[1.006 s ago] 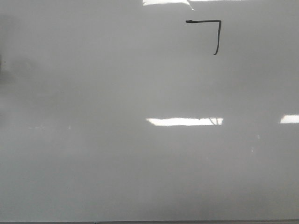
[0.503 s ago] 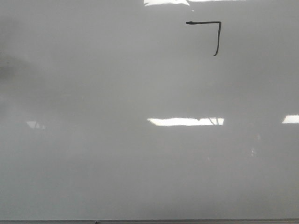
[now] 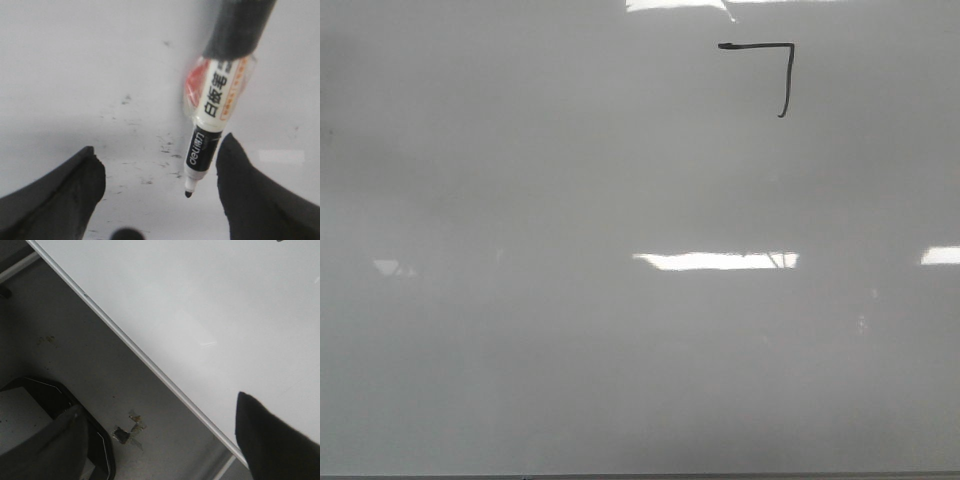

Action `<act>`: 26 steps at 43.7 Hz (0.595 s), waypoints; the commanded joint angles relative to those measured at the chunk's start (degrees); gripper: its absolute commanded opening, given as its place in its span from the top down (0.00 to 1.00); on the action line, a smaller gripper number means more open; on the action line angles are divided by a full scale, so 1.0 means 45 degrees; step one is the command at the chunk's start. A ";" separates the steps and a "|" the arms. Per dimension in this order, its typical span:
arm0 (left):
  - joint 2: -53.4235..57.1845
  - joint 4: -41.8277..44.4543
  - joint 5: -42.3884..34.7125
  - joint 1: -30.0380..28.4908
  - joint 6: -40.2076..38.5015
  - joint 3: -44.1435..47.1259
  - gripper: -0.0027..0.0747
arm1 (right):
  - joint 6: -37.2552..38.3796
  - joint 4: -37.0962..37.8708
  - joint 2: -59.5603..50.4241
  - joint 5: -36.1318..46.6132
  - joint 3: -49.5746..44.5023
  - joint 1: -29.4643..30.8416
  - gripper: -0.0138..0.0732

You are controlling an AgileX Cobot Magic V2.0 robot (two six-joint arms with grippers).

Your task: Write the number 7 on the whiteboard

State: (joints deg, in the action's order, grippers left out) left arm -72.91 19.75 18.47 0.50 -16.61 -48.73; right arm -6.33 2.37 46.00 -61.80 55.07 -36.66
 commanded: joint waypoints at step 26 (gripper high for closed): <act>0.6916 -0.1391 0.8470 0.6650 0.1022 -0.2335 0.35 | 0.3604 0.1645 -0.1280 0.0906 0.0086 0.0069 0.14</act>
State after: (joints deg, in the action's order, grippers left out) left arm -44.66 14.92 57.34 28.00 -12.00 -57.34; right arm 9.46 8.21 41.75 -61.02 54.79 -36.66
